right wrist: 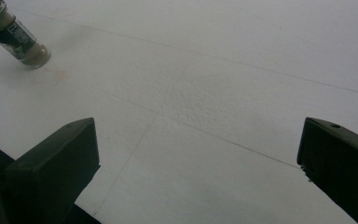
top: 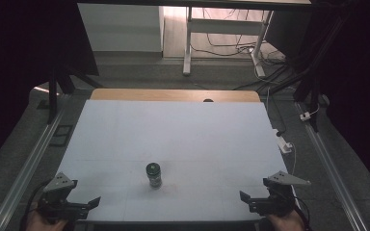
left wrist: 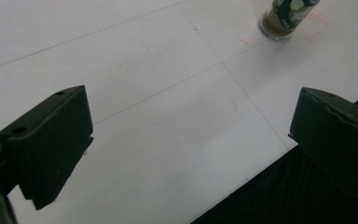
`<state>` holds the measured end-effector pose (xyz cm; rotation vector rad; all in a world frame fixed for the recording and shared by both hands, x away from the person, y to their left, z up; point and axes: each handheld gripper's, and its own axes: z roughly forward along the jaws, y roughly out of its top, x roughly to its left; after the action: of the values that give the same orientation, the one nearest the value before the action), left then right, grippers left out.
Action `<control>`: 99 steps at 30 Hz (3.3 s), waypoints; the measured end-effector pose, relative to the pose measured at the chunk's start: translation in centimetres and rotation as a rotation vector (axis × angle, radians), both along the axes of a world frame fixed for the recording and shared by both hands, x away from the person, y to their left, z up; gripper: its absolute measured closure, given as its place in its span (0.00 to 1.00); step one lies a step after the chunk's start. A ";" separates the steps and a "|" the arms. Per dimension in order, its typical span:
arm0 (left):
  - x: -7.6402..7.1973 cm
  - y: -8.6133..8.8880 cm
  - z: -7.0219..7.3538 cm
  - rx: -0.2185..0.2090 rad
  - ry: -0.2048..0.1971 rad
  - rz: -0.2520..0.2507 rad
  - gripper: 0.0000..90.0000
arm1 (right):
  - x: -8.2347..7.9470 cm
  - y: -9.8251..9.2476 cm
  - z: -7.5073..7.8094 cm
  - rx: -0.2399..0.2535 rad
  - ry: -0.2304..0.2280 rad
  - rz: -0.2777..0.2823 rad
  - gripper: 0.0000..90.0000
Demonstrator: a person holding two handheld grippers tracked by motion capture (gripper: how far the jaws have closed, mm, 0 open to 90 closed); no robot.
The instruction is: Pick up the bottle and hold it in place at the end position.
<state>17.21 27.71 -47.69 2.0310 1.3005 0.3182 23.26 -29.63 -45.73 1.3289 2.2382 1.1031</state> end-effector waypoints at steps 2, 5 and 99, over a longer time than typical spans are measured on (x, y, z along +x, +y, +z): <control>0.0 0.0 0.0 0.000 0.001 0.000 0.00 | 0.0 0.1 0.0 -0.001 0.002 0.003 0.00; -0.1 0.0 0.0 -0.001 -0.001 -0.003 0.00 | 0.0 0.1 0.0 -0.001 0.001 0.008 0.00; 9.3 -10.7 -2.8 0.007 -0.039 -0.387 0.00 | 0.8 -0.2 -0.3 0.058 0.081 0.044 0.02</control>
<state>26.52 17.05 -50.53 2.2139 0.8571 0.1815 24.09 -29.86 -46.01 1.3768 2.3195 1.1570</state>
